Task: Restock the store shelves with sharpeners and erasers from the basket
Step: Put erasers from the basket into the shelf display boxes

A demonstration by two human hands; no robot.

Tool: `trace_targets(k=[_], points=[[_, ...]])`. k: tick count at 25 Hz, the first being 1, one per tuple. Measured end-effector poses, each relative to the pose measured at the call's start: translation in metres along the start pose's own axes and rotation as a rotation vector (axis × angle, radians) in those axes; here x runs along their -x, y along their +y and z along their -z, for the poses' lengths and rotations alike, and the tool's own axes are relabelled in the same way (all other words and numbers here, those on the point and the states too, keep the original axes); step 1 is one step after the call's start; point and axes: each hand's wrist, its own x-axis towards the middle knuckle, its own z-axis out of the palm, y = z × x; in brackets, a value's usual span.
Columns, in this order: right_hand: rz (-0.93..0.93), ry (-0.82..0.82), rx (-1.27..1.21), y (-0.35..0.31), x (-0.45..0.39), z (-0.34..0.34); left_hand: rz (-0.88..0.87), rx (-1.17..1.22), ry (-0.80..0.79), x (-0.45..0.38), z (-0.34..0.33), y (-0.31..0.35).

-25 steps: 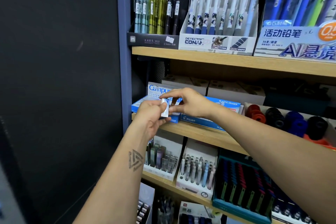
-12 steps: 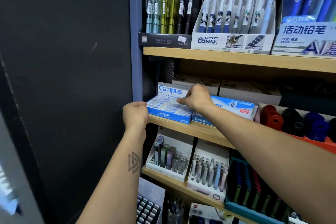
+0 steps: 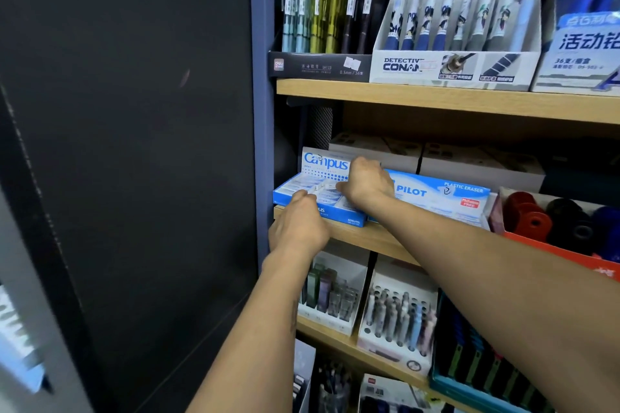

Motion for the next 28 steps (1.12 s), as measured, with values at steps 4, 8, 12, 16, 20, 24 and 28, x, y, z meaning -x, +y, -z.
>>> trace_targets(k=[4, 8, 12, 16, 20, 24, 28], points=[[0.057, 0.008, 0.095, -0.007, -0.004, -0.016, 0.028, -0.019, 0.046, 0.002, 0.000, 0.004], [0.099, 0.003, 0.120, -0.005, -0.005, -0.020, 0.040, -0.015, 0.072, 0.000, -0.001, 0.003], [0.124, -0.036, 0.082, -0.001, -0.004, -0.015, 0.046, -0.014, 0.051, 0.000, -0.001, 0.005], [0.074, -0.052, -0.108, 0.012, 0.016, 0.005, 0.024, 0.031, 0.055, 0.004, -0.004, 0.012], [0.132, 0.052, -0.319, 0.042, 0.074, 0.031, -0.149, 0.126, 0.108, 0.016, -0.016, 0.044], [0.155, 0.061, -0.434, 0.106, 0.151, 0.048, -0.371, 0.094, 0.001, 0.060, -0.048, 0.079], [0.055, -0.070, -0.399, 0.182, 0.226, 0.032, -0.567, -0.222, -0.021, 0.119, -0.095, 0.097]])
